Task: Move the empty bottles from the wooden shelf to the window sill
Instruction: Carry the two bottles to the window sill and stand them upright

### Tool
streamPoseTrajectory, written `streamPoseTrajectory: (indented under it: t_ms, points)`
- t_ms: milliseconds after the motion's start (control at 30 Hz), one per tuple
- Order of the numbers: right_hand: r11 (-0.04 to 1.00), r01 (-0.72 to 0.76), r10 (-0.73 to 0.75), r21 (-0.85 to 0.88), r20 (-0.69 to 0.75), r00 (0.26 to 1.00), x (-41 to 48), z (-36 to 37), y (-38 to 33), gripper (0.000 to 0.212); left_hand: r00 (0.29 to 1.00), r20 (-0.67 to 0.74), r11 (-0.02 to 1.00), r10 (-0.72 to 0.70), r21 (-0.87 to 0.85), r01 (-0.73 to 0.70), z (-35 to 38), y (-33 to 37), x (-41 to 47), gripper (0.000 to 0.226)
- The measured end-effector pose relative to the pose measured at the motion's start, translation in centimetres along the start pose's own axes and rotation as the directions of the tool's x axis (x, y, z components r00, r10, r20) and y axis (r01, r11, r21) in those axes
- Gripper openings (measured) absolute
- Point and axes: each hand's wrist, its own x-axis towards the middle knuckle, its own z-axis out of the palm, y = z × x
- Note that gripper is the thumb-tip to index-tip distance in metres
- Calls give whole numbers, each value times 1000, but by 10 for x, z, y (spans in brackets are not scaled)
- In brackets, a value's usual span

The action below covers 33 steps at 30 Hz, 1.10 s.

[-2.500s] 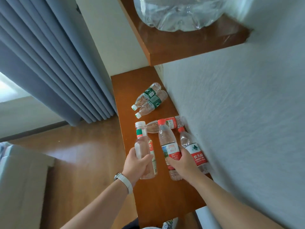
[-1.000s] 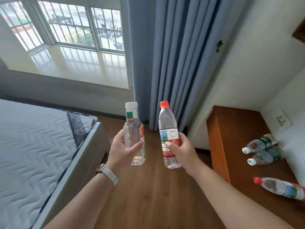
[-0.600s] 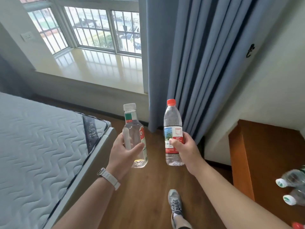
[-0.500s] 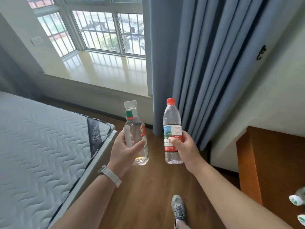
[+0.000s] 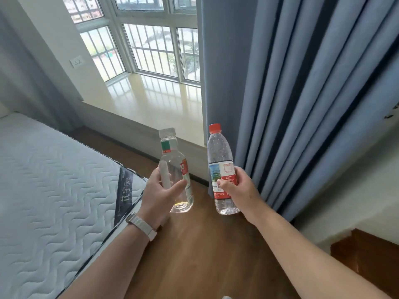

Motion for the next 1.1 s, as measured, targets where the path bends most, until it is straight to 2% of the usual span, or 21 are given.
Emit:
streamPoseTrajectory:
  t_ms: [133,300,467,700,833,1100]
  points:
    - [1000,-5,6,-26,36,999,37,6,-11,44,997,-78,1000,7,18,-6,-6,12,28,41]
    - [999,-34,36,-34,57,998,91,25,-18,33,988,-153,1000,-27,-16,25,-26,3,72,44]
    - [996,-48,54,-71,83,995,152,57,-23,35,987,-158,999,-30,32,36,-59,-19,134,35]
    - [985,-35,45,-169,60,997,253,130,-50,43,986,-163,999,-26,-42,19,-120,-33,240,30]
    - [978,23,-12,-209,54,998,305,176,-68,38,985,-170,999,-14,-48,6,-165,-41,297,31]
    - [974,2,10,-225,55,998,386,231,-79,33,976,-209,997,-55,-66,42,-220,-63,369,32]
